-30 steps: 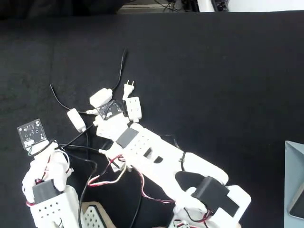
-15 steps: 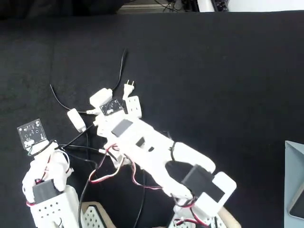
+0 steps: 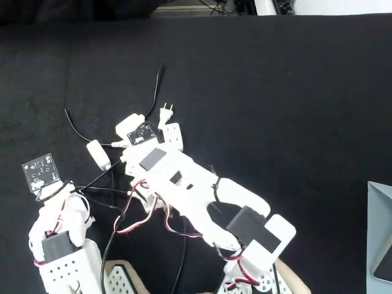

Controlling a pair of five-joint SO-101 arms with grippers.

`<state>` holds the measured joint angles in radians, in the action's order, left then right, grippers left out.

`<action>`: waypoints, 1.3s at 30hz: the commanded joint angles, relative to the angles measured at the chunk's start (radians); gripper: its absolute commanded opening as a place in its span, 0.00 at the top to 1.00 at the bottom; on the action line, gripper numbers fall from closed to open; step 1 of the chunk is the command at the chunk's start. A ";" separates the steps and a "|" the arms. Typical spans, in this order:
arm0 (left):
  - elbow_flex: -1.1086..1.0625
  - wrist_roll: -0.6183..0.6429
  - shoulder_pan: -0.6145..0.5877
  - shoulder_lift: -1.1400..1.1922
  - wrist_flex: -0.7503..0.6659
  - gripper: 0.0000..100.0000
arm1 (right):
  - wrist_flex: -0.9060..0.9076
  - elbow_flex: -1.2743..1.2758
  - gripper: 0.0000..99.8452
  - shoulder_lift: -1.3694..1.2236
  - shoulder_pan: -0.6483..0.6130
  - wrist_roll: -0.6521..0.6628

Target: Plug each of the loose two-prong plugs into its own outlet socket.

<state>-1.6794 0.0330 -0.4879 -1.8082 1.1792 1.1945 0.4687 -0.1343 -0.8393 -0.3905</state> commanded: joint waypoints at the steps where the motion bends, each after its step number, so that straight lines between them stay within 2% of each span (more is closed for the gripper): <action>1: -0.005 0.003 -0.010 -0.009 0.003 0.96 | 0.005 -0.065 0.89 -0.008 0.018 -0.009; 11: -0.005 0.003 -0.010 -0.009 0.003 0.96 | 0.006 -0.085 0.85 -0.105 0.018 -0.020; 15: -0.005 0.003 -0.010 -0.009 0.003 0.96 | 0.057 -0.091 0.90 -0.117 0.018 -0.020; 18: -0.005 0.003 -0.010 -0.009 0.003 0.96 | 0.072 -0.090 0.98 -0.094 0.018 -0.020; 24: -0.005 0.003 -0.010 -0.009 0.003 0.96 | 0.152 -0.088 0.99 -0.027 0.018 -0.020; 35: 0.056 0.002 -0.010 -0.009 0.003 0.96 | 0.310 -0.085 0.99 0.414 0.071 -0.011; 39: 0.127 0.006 0.001 -0.009 0.003 0.96 | 0.327 -0.077 0.99 0.579 0.104 0.052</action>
<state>-1.6533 0.0330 -0.4879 -1.8082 1.1792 1.5136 0.3936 0.3138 -0.7656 -0.3705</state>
